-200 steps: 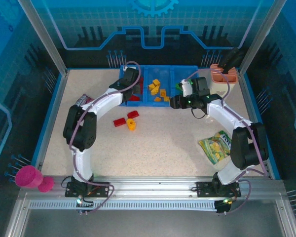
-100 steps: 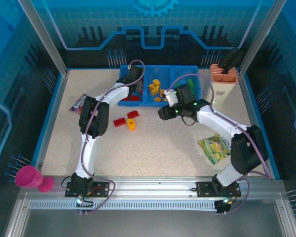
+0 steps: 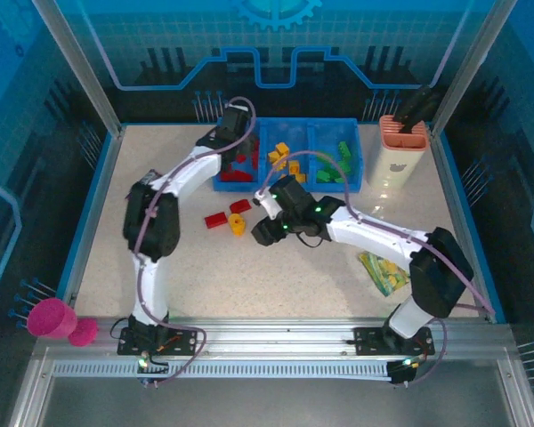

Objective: Sort the legos into containers by color
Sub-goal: Place the lego in the container, then pick up the lego from the center of the table.

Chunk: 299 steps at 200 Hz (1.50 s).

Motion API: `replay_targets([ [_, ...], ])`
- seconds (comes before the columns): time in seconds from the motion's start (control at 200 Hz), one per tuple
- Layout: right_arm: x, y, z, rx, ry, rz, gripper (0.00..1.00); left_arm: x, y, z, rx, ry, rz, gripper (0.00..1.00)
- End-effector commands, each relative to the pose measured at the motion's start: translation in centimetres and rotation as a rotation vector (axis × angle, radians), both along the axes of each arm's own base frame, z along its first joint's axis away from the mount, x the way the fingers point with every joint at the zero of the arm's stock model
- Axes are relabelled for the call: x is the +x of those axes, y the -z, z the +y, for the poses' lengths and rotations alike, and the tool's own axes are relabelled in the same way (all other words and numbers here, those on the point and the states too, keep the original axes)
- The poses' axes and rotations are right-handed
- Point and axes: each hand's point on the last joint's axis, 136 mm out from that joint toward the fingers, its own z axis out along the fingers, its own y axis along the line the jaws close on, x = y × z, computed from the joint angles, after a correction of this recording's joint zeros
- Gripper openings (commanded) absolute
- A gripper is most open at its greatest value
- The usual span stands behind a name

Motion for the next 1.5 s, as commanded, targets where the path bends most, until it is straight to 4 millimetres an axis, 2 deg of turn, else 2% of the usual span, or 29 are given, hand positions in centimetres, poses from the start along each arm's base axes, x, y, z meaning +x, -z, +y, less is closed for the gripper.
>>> replay_targets([
  [0.0,-0.3,-0.2,3.4,0.062,-0.012,0.042,0.67,-3.9,-9.9,3.2,-0.031,-0.025,-0.176,0.7],
  [0.045,-0.3,0.2,4.3,0.057,-0.018,0.055,0.68,-6.0,-11.9,4.2,-0.057,-0.023,-0.205,0.72],
  [0.155,0.3,2.4,5.9,0.006,0.004,0.094,0.69,-10.7,-13.8,6.4,-0.093,-0.043,-0.214,0.74],
  [0.28,1.5,4.9,6.4,-0.111,0.067,0.098,0.71,-16.4,-13.8,7.2,-0.096,0.0,-0.171,0.76],
  [0.39,2.7,6.0,6.5,-0.208,0.114,0.06,0.74,-20.8,-13.6,8.5,-0.115,-0.02,-0.158,0.78],
  [0.475,3.4,6.6,6.4,-0.259,0.14,0.051,0.74,-23.2,-13.2,8.8,-0.119,0.002,-0.153,0.81],
  [0.545,4.0,7.2,6.4,-0.292,0.158,0.044,0.74,-24.4,-12.7,9.4,-0.071,0.009,-0.135,0.83],
  [0.625,4.6,7.9,6.4,-0.326,0.172,0.043,0.74,-25.2,-12.1,10.3,-0.009,0.003,-0.117,0.85],
  [0.761,5.8,9.0,6.6,-0.372,0.196,0.039,0.73,-25.5,-11.8,11.4,0.047,-0.028,-0.13,0.87],
  [0.856,6.8,9.7,6.5,-0.396,0.205,0.043,0.73,-25.4,-11.8,11.4,0.054,-0.029,-0.135,0.88],
  [0.891,7.2,9.2,6.6,-0.391,0.207,0.039,0.72,-25.3,-11.9,11.4,0.055,-0.028,-0.141,0.88],
  [0.901,7.2,10.1,6.5,-0.408,0.207,0.048,0.71,-25.3,-11.9,11.4,0.055,-0.028,-0.141,0.88],
  [0.916,7.4,10.5,6.3,-0.416,0.21,0.052,0.71,-25.3,-12.0,11.4,0.054,-0.028,-0.144,0.88],
  [1.086,8.5,11.5,5.4,-0.438,0.223,0.069,0.66,-24.9,-12.2,11.4,0.062,-0.029,-0.156,0.89],
  [1.216,8.7,12.2,5.3,-0.434,0.215,0.085,0.61,-24.5,-11.8,11.4,0.065,-0.031,-0.146,0.9],
  [1.491,9.3,13.0,4.7,-0.437,0.199,0.098,0.4,-23.8,-11.1,11.2,0.062,-0.032,-0.126,0.9],
])
